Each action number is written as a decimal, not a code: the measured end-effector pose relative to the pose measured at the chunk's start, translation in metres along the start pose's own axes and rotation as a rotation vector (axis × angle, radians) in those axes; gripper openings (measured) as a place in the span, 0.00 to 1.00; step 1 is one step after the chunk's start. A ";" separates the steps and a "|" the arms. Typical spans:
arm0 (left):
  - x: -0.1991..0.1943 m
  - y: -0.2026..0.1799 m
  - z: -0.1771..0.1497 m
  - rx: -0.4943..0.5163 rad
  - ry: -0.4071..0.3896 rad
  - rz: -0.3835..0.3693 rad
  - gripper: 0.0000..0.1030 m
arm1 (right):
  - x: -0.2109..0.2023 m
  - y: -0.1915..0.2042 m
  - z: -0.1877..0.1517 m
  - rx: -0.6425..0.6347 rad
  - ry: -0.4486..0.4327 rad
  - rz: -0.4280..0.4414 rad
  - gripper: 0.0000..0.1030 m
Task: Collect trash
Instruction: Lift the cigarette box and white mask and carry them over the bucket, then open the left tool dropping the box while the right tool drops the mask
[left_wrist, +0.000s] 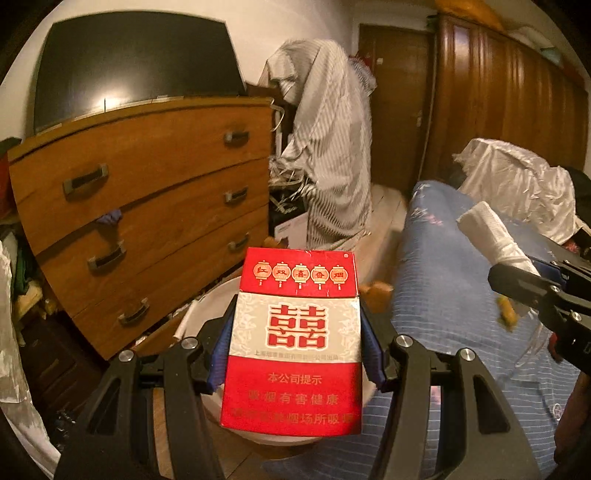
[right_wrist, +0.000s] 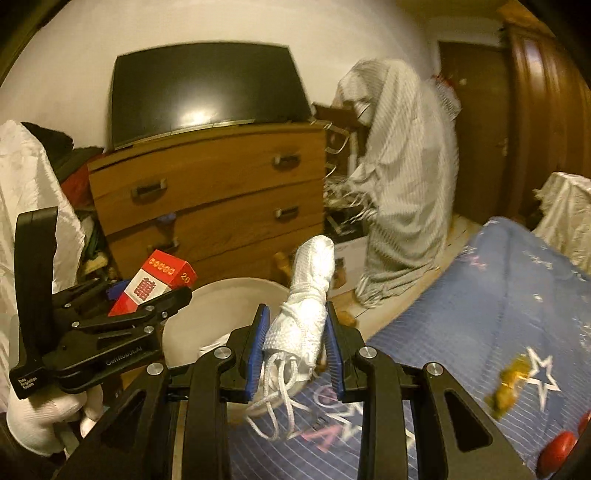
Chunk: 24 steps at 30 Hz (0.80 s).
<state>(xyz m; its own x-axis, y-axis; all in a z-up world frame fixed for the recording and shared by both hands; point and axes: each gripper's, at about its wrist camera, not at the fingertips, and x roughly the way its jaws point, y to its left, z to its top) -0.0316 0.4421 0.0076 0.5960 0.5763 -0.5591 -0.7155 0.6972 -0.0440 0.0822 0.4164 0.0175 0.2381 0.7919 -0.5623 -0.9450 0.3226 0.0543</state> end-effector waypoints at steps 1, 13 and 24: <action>0.007 0.004 0.002 -0.001 0.014 -0.001 0.53 | 0.012 0.002 0.003 -0.003 0.019 0.008 0.30; 0.073 0.042 0.006 -0.010 0.177 -0.025 0.53 | 0.144 0.018 0.018 0.017 0.312 0.129 0.30; 0.102 0.049 -0.005 -0.012 0.230 -0.024 0.53 | 0.171 0.014 0.003 0.025 0.363 0.138 0.30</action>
<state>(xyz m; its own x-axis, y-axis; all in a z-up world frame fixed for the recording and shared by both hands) -0.0078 0.5328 -0.0553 0.5152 0.4467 -0.7315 -0.7073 0.7036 -0.0686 0.1101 0.5582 -0.0752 0.0096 0.5954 -0.8034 -0.9559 0.2414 0.1675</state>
